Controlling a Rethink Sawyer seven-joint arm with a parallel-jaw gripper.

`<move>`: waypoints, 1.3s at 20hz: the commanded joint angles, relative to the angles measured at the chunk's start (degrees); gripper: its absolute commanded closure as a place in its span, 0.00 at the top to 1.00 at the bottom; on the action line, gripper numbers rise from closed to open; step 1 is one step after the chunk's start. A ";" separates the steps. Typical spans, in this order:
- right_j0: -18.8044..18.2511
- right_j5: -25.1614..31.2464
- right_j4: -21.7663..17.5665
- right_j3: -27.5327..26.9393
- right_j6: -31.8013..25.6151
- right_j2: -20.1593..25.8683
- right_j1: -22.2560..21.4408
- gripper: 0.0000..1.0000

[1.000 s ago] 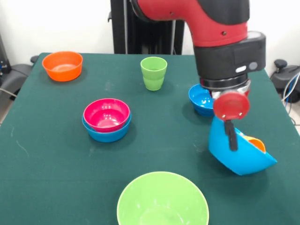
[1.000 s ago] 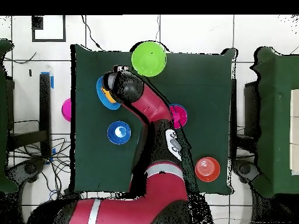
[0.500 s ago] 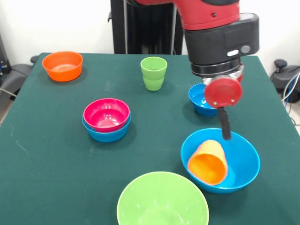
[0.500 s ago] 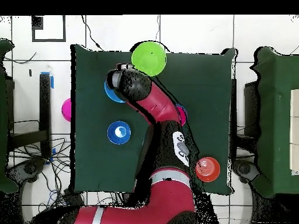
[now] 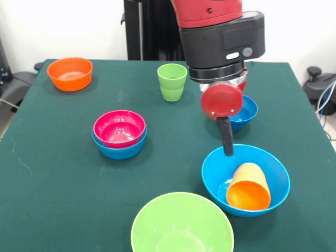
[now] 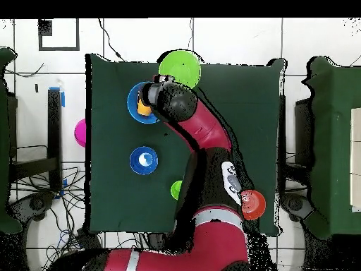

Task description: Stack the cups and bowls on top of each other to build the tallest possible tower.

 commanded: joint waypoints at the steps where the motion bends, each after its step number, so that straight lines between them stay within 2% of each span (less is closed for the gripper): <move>1: -2.00 -1.09 -0.21 1.34 2.50 8.25 4.99 1.00; 5: -3.14 -3.81 -0.23 1.23 1.79 10.91 6.38 1.00; 10: -4.97 -6.56 0.18 2.37 1.03 16.39 6.99 1.00; 22: -10.02 -10.73 -3.37 1.64 -1.38 25.52 11.21 1.00; 26: -9.97 -10.22 -4.28 0.48 -0.63 25.32 12.54 1.00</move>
